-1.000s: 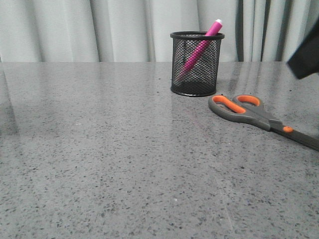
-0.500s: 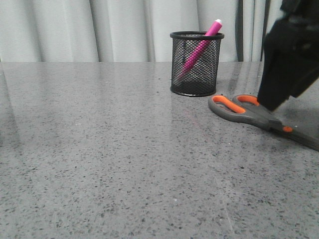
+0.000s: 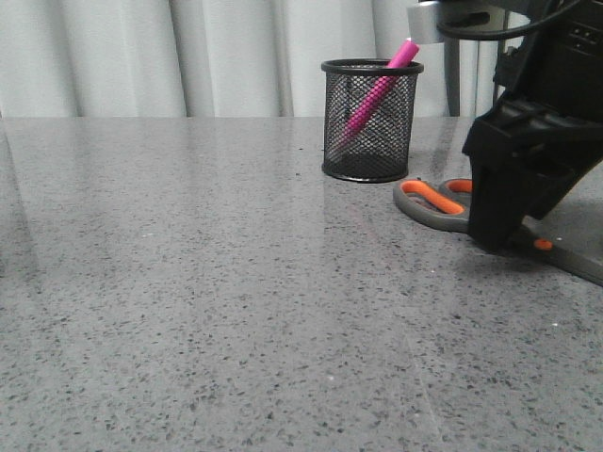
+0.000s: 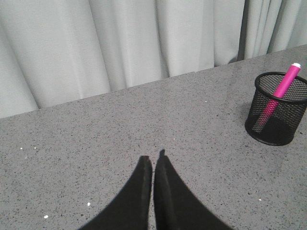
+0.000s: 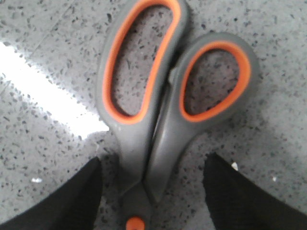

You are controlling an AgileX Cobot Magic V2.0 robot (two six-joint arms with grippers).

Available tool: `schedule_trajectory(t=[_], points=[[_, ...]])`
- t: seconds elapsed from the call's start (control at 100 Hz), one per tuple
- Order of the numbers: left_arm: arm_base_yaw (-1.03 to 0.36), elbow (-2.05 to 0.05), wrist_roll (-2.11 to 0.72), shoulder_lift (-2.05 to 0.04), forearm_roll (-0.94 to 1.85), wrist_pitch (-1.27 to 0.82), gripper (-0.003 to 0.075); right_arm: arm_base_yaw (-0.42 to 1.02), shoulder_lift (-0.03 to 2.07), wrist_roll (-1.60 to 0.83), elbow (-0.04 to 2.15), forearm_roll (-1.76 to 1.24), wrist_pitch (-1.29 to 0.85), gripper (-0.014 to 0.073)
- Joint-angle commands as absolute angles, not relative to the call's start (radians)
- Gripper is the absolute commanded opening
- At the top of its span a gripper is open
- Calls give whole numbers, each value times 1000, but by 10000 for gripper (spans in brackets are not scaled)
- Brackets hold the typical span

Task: Put pen and scissors into bin
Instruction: 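Lower the right gripper onto the scissors' pivot and close it, then lift the scissors with the right gripper and lower them into the mesh cup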

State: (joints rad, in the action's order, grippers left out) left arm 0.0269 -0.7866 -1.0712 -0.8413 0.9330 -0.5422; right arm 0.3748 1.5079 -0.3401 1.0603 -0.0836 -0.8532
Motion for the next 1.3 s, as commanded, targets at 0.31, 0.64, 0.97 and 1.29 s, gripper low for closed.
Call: schedule_trajectory(t=[0.31,0.64,0.97,1.29], points=[[30,-815,-1070,-832,969,-504,-19,376,1524,-328,1095,-78,-811,412],[30,-815,-1070,-832,969,-504,-19,376,1527,-327,1095,-84,-887,277],[30,-815,-1070,-832,969,-504,-19,376,1526,-317,1095,-86,-914,52],[30,-815,-1070,-832,969,-504,-19,376,1318,-317,1070,-192,-745,-74]])
